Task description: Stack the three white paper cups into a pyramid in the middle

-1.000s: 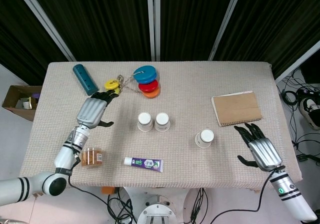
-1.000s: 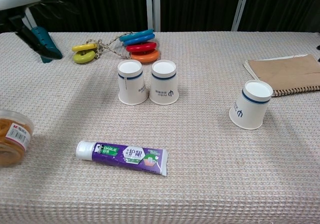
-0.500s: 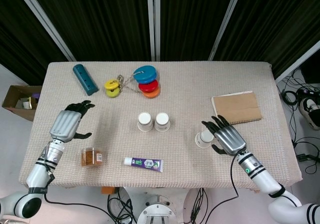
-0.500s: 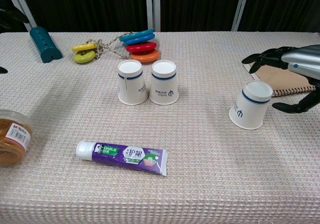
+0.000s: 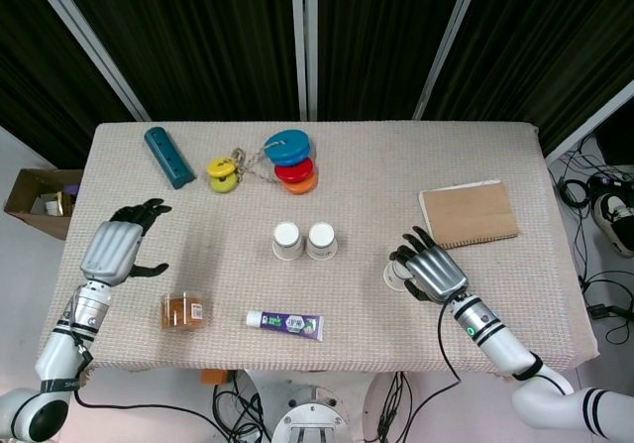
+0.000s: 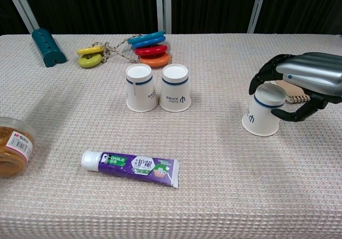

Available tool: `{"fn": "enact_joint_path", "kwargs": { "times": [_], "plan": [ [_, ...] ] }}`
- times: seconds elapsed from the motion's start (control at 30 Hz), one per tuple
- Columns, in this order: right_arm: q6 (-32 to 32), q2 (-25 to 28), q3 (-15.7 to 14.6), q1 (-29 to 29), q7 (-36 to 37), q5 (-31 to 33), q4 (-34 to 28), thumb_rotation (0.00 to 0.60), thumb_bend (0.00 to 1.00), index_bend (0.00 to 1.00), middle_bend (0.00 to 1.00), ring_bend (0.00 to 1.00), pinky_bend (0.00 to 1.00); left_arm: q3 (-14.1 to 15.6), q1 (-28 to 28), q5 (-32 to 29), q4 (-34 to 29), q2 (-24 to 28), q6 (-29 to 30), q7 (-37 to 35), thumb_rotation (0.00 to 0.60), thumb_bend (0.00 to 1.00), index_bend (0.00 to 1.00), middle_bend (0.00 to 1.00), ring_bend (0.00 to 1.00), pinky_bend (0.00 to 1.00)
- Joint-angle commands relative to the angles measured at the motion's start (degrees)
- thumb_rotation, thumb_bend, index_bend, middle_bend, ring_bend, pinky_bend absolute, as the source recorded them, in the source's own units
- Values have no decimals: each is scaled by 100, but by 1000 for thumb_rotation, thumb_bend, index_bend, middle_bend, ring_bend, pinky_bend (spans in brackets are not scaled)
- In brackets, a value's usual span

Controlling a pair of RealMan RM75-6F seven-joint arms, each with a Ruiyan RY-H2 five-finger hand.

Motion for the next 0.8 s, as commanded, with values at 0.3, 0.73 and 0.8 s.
{"fn": "enact_joint_path", "kwargs": {
  "times": [0.3, 0.73, 0.8],
  "plan": [
    [624, 942, 335, 108, -166, -393, -1296, 600, 467, 498, 473, 203, 146, 42, 409, 187, 17, 180, 297, -213, 600, 93, 182, 124, 192, 209],
    [-869, 112, 1365, 2057, -1314, 2128, -1187, 600, 461, 498, 447, 201, 152, 220, 832, 666, 4, 69, 636, -152, 600, 92, 182, 124, 192, 209],
    [-923, -110, 1388, 2302, -1447, 2471, -986, 600, 459, 499, 440, 201, 152, 220, 865, 648, 53, 58, 612, -210, 600, 92, 183, 124, 192, 209]
  ]
}}
